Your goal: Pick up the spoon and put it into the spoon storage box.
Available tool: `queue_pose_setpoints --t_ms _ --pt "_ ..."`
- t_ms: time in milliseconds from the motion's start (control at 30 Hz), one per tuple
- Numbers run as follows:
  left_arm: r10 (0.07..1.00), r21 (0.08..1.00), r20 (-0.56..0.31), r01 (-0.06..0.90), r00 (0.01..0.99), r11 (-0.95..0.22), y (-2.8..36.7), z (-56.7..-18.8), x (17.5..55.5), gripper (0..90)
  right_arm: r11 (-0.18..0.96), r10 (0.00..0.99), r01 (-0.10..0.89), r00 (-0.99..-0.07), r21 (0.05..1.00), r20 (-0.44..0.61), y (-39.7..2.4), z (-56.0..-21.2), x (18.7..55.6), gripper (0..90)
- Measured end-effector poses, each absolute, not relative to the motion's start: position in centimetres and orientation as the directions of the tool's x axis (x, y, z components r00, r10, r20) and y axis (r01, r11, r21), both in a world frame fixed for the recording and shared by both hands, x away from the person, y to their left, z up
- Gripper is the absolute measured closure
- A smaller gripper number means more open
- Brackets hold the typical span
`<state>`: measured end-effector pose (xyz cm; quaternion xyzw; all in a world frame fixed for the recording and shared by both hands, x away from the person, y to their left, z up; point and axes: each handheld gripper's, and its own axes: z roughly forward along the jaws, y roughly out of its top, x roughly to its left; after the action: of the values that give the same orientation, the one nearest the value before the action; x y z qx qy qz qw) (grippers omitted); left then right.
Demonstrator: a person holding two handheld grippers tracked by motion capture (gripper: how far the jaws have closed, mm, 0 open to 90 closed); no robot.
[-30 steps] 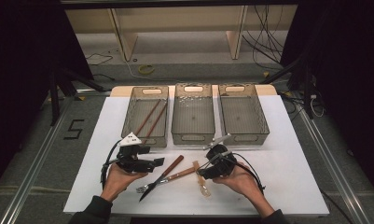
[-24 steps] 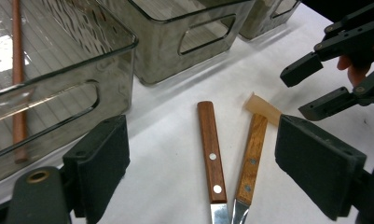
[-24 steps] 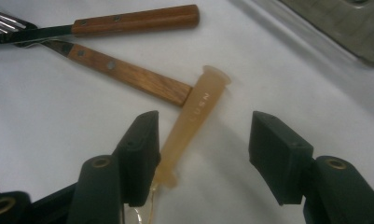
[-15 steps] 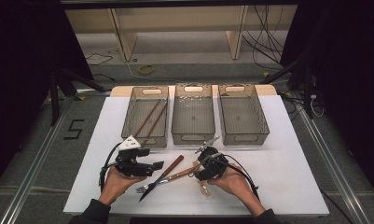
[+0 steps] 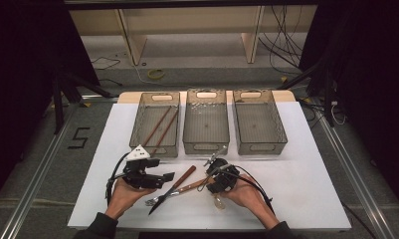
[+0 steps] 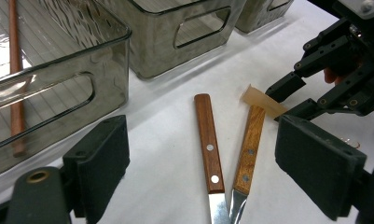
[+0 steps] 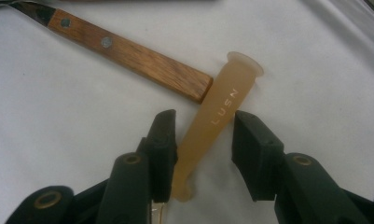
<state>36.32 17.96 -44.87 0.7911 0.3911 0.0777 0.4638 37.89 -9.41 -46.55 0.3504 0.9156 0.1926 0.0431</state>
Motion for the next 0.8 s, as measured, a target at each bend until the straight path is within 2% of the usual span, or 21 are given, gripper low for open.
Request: queue_pose_setpoints --t_ms 400,800 --pt "0.685 0.791 -0.240 0.548 0.688 -0.272 17.9 -45.0 36.3 17.1 0.673 0.681 0.642 -0.731 0.368 0.028 -9.9 -46.4 38.1 76.0" --pt "0.688 0.790 -0.242 0.550 0.684 -0.269 18.0 -45.1 36.4 17.3 0.658 0.685 0.643 -0.727 0.393 0.043 -10.6 -46.0 38.3 77.5"
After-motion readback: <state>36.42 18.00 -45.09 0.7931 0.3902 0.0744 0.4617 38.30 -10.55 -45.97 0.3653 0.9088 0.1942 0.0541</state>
